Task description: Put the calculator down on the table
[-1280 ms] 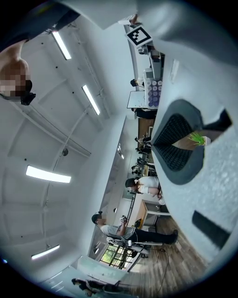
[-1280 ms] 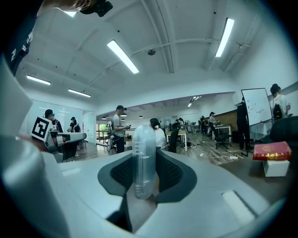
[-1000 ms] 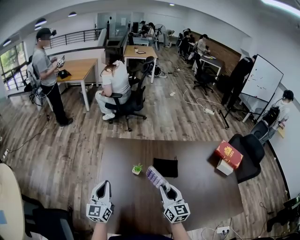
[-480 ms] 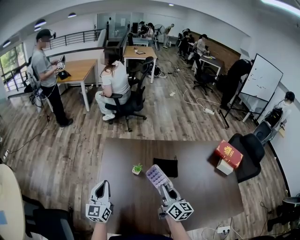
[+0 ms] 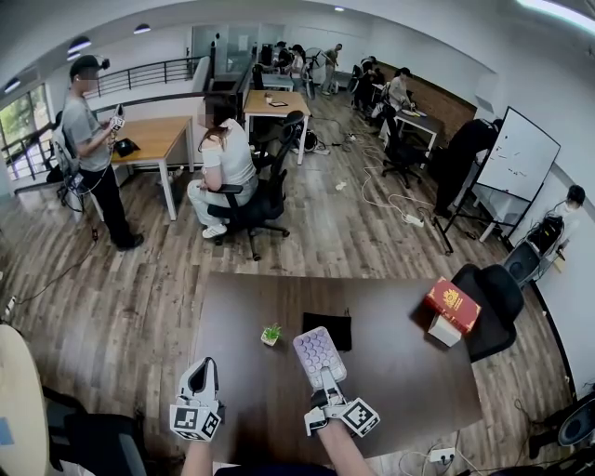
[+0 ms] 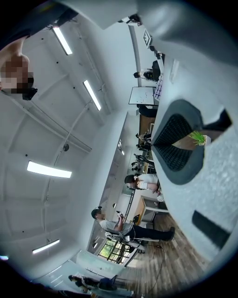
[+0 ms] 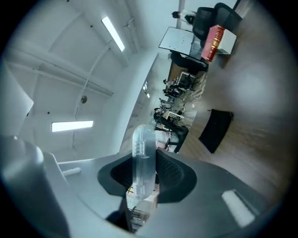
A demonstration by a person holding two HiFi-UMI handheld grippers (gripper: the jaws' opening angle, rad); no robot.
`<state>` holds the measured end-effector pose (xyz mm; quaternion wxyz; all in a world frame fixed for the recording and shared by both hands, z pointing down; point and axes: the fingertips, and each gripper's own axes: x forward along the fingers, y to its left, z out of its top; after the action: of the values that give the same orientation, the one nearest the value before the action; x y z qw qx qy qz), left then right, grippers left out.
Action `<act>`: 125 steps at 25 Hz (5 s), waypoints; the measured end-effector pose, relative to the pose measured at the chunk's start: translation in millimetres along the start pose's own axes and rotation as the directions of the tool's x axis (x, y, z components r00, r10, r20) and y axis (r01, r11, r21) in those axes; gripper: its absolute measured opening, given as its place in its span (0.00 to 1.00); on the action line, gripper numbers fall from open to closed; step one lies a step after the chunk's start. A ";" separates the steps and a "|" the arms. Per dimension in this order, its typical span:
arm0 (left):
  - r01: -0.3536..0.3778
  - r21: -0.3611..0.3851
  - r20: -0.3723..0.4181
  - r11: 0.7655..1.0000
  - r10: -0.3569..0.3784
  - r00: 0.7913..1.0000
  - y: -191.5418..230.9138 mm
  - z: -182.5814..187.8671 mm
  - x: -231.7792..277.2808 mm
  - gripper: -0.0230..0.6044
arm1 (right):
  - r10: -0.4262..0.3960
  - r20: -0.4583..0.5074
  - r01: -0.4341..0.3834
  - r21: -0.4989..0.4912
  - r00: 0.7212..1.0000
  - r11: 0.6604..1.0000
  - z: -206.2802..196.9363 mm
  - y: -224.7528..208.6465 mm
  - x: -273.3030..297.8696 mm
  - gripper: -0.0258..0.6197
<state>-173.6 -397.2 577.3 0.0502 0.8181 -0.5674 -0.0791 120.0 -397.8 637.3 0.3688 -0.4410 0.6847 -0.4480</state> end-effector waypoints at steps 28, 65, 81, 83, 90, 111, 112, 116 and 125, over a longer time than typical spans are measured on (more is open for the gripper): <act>0.075 -0.012 0.000 0.997 -0.075 0.997 -19.2 -4.2 2.6 0.03 | -0.217 0.133 0.149 0.399 0.967 0.905 -11.1 -87.0 -27.0 0.22; 0.038 -0.010 -0.081 0.999 -0.039 0.996 -12.4 -23.6 11.1 0.03 | -0.534 0.101 0.458 0.400 0.839 0.794 -113.9 -266.8 -5.3 0.22; 0.048 -0.032 -0.091 0.998 -0.051 0.995 -17.9 -24.7 13.9 0.03 | -0.548 0.102 0.384 0.608 0.830 0.695 -119.7 -243.0 7.5 0.79; 0.054 -0.050 -0.086 0.997 -0.058 0.995 -20.2 -26.3 15.2 0.03 | -0.565 0.085 0.395 0.630 0.820 0.668 -122.1 -239.8 5.0 0.83; 0.063 -0.054 -0.077 0.997 -0.067 0.995 -24.0 -28.1 18.6 0.03 | -0.586 0.046 0.445 0.605 0.809 0.661 -115.8 -236.0 -14.9 0.84; 0.021 -0.052 -0.033 0.998 -0.023 0.999 -11.7 -7.9 13.6 0.03 | -0.047 0.262 -0.069 0.416 0.964 0.907 21.5 -32.3 35.8 0.85; 0.019 -0.052 -0.031 0.998 -0.020 0.999 -10.8 -8.0 13.7 0.03 | -0.022 0.276 -0.094 0.398 0.961 0.913 31.0 -23.5 35.8 0.85; 0.017 -0.055 -0.027 0.998 -0.019 0.999 -14.3 -2.0 14.9 0.03 | 0.023 0.337 -0.162 0.390 0.941 0.906 74.4 3.5 26.6 0.85; 0.033 -0.064 -0.024 0.997 -0.034 0.999 -19.9 -3.7 17.0 0.03 | 0.098 0.367 -0.222 0.312 0.925 0.924 121.5 32.7 5.8 0.83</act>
<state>-148.8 -406.1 576.3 0.0820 0.8264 -0.5501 -0.0879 218.5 -431.4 566.2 0.5908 -0.3821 0.5536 -0.4455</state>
